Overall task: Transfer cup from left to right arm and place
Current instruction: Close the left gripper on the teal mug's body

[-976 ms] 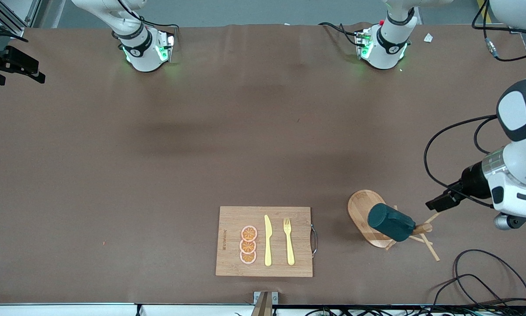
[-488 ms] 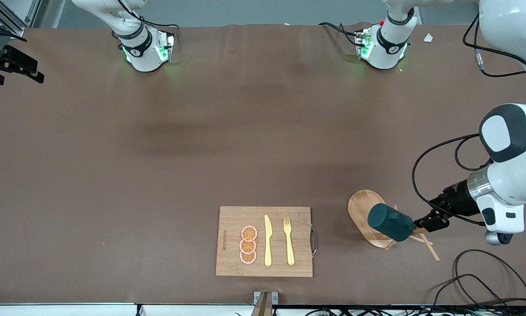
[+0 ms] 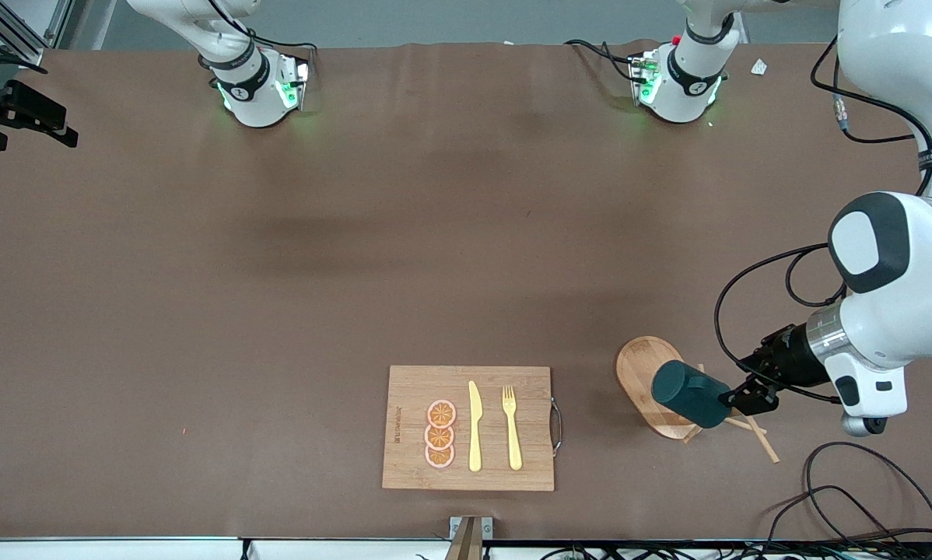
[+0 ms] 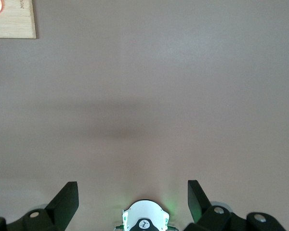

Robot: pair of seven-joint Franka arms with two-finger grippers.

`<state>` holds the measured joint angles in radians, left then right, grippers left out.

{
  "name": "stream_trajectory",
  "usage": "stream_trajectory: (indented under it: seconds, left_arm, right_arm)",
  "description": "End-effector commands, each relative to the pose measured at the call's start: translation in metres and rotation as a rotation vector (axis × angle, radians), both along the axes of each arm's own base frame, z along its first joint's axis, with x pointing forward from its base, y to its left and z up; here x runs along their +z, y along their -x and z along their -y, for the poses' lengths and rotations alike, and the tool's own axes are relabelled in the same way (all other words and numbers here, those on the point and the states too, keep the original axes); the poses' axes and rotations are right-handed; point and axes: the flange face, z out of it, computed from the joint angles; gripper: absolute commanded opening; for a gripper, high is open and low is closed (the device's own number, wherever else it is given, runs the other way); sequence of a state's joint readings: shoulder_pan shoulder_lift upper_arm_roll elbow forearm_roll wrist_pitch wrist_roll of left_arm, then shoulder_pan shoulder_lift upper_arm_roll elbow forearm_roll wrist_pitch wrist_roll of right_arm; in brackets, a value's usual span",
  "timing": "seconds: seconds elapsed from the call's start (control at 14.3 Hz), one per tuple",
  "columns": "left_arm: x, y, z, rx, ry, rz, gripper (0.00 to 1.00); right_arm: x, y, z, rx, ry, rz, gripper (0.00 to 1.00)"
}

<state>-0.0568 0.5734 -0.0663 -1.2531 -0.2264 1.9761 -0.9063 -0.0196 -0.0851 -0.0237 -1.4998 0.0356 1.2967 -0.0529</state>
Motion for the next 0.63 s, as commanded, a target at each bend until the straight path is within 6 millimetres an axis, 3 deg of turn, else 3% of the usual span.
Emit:
stream_trajectory:
  seconds: [0.0, 0.56]
  left_arm:
    - [-0.003, -0.008, 0.003, 0.048, 0.022, 0.008, 0.73]
    - [-0.012, -0.009, 0.014, 0.071, 0.041, 0.001, 0.61]
  right_arm:
    - [0.006, 0.006, 0.0, -0.003, 0.007, 0.009, 1.0]
    - [0.006, 0.005, 0.003, 0.003, 0.006, 0.017, 1.0]
